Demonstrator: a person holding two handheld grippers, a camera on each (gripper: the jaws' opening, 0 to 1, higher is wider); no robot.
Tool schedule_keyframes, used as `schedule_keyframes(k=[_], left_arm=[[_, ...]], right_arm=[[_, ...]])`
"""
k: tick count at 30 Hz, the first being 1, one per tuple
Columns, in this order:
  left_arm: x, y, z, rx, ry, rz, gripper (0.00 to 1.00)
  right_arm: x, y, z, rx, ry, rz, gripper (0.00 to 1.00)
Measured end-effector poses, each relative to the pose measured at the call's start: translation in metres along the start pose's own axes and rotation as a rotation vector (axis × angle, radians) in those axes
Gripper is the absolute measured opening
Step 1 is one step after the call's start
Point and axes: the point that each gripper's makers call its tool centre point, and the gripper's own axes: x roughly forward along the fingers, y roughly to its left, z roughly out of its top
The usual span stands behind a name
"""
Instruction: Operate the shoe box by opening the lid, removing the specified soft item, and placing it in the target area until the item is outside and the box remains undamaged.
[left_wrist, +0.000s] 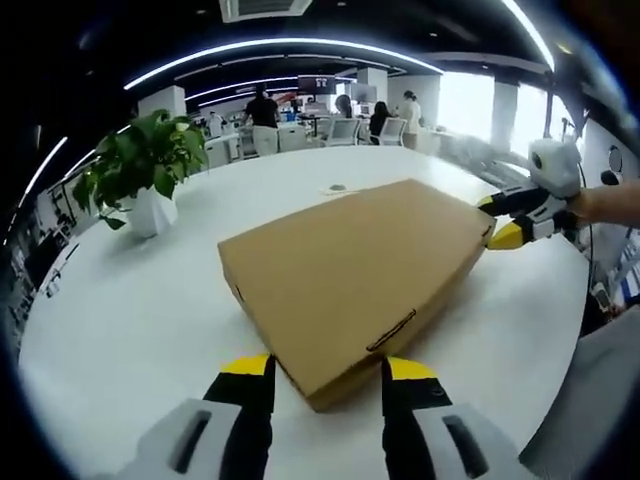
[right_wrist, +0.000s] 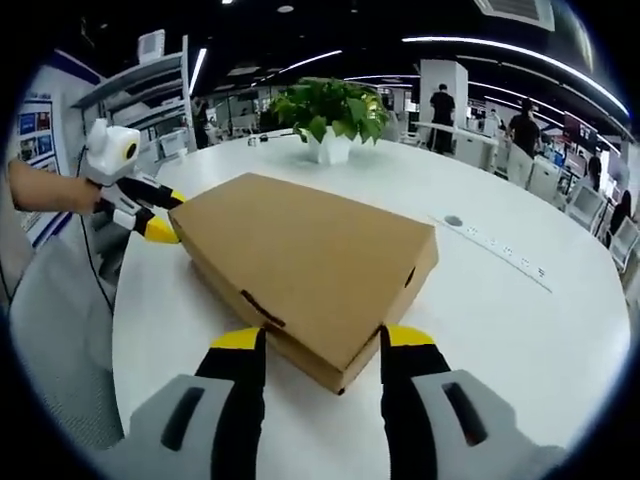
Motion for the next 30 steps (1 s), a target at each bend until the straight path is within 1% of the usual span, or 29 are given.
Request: schedule_keyframes(k=[7,18,22,26,30], left_arm=[[-0.009,0.007,-0.006,0.022,0.013,-0.03,0.42],[-0.021,0.017,-0.016,0.055,0.05,-0.065,0.42],[-0.024,0.021,-0.019,0.052,0.054,-0.074,0.42],[-0.028,0.025,-0.024,0.019,0.057,-0.086,0.41],[-0.033,0.029,-0.028,0.018,0.065,-0.092,0.4]], right_arm=[[-0.002,0.017,-0.001,0.015,0.007,-0.008,0.4],[-0.005,0.045,-0.006,0.008,0.029,-0.013,0.37],[-0.007,0.054,-0.007,0.013,0.029,-0.02,0.37],[-0.008,0.063,-0.008,0.016,0.03,-0.026,0.36],[-0.009,0.073,-0.01,0.013,0.029,-0.027,0.35]])
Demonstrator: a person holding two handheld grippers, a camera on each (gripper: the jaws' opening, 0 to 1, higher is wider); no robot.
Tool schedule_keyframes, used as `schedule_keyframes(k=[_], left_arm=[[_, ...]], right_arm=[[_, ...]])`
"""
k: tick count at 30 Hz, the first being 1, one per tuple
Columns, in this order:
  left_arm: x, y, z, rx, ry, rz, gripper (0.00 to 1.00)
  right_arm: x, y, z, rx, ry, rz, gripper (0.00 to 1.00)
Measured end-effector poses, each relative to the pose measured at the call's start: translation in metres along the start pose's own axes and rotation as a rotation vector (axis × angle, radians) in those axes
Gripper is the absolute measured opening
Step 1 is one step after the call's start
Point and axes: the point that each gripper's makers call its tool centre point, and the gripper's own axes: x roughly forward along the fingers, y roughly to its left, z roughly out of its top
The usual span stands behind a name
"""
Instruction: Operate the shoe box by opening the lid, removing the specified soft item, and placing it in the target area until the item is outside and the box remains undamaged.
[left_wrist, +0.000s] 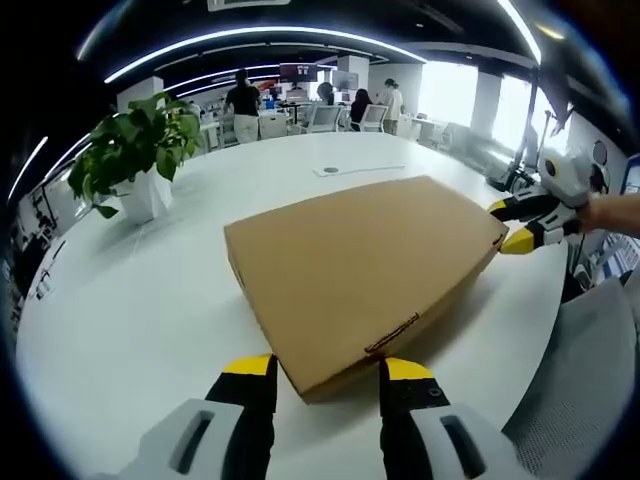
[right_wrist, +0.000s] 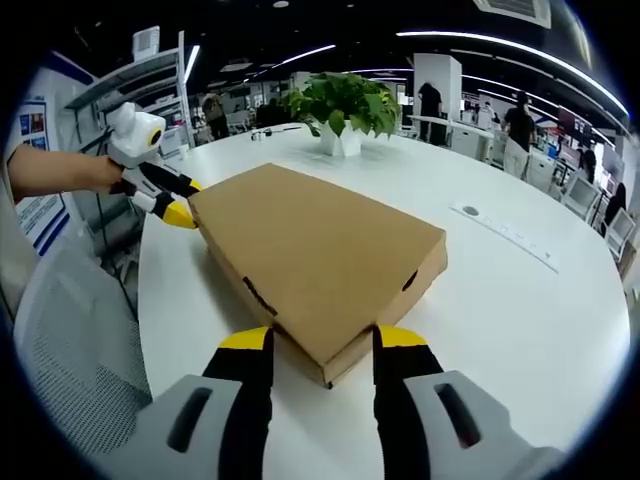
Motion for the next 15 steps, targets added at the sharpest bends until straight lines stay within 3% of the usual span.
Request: schedule_keyframes(k=[15], left_arm=[[-0.022,0.01,-0.021,0.014,0.025,-0.017,0.4]], right_arm=[[-0.002,0.038,-0.003,0.008,-0.02,0.006,0.34]])
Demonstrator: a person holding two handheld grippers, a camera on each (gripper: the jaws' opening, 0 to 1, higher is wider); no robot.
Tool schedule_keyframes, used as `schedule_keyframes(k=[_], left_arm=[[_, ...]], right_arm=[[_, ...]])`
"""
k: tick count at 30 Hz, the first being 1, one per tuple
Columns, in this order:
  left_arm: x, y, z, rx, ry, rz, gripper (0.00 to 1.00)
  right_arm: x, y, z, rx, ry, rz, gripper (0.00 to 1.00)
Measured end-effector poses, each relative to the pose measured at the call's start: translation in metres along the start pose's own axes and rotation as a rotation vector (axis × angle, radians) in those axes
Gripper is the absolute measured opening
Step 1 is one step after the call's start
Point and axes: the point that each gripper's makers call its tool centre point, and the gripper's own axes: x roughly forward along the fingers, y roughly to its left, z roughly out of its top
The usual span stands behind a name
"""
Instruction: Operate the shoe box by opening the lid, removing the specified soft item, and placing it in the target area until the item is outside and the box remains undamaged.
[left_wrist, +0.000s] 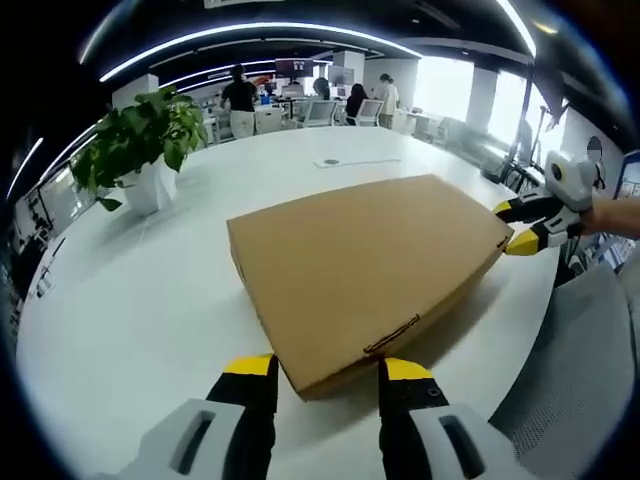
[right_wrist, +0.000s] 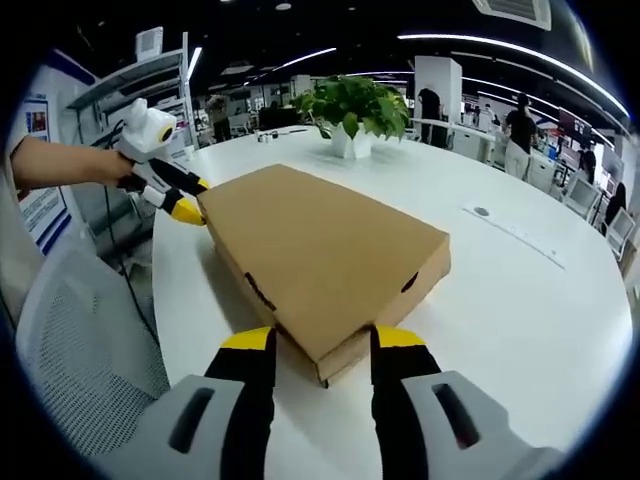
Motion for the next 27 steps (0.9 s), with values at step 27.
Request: schedule_keyframes(k=[27], left_arm=[[-0.015,-0.001,-0.009,0.007,0.04,0.013,0.44]], right_arm=[[-0.004,0.023,0.001,0.008,-0.029,0.041,0.39]])
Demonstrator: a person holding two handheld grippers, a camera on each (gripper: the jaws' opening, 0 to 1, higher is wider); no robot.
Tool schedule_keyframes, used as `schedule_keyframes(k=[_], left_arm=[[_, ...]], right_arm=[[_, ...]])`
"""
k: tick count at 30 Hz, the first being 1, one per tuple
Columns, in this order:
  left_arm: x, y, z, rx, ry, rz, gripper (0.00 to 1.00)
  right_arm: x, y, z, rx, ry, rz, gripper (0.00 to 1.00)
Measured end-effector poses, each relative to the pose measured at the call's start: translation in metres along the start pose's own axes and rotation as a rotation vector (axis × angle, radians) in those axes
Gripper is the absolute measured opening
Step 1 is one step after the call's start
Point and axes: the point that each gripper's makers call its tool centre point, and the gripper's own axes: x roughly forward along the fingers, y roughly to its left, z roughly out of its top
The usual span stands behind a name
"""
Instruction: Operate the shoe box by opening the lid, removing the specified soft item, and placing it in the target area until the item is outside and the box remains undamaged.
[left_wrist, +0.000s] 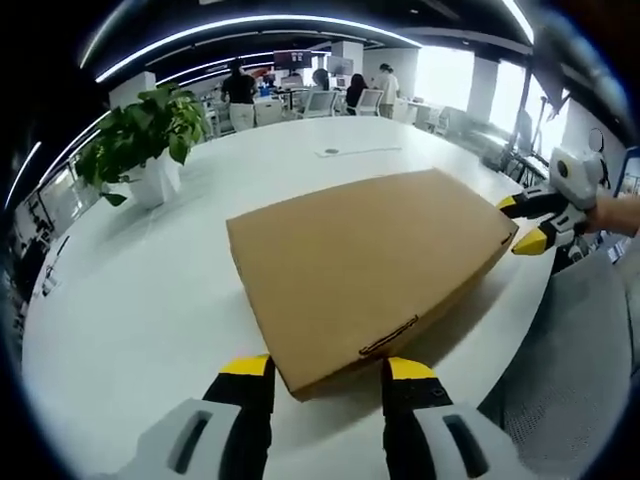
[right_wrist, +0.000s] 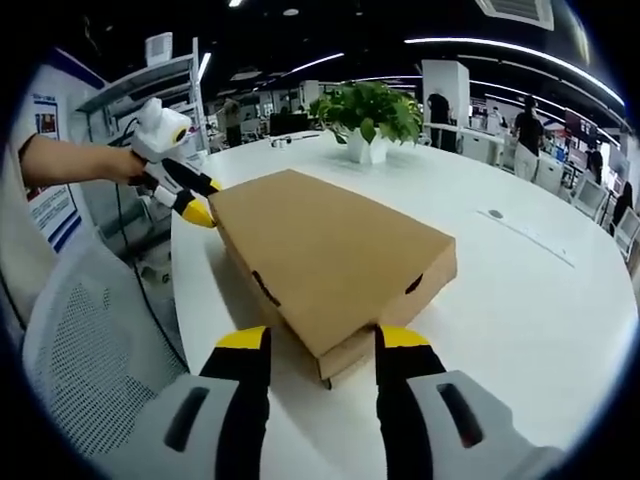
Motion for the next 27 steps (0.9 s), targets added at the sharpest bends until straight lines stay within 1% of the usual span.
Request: schedule_keyframes(k=[3,7,11,19,20,21,27], left_arm=[[-0.003,-0.001,0.002,0.015,-0.006,0.009,0.44],[-0.007,-0.001,0.005,0.013,-0.022,0.014,0.44],[-0.013,-0.001,0.01,0.018,-0.034,0.018,0.45],[-0.026,-0.004,0.023,0.03,-0.082,0.034,0.48],[-0.029,-0.003,0.027,0.039,-0.092,0.046,0.48],[-0.03,-0.004,0.029,0.035,-0.095,0.043,0.49],[-0.042,0.001,0.049,0.039,-0.163,0.074,0.49]], right_arm=[[-0.002,0.002,0.003,-0.004,-0.012,-0.001,0.41],[-0.004,0.004,0.007,-0.005,-0.024,-0.003,0.43],[-0.008,0.006,0.014,-0.01,-0.028,-0.005,0.44],[-0.014,0.007,0.029,-0.011,-0.05,-0.004,0.44],[-0.016,0.006,0.032,-0.018,-0.056,-0.007,0.44],[-0.016,0.006,0.034,-0.018,-0.058,-0.009,0.43],[-0.022,0.004,0.05,-0.024,-0.09,-0.013,0.44]])
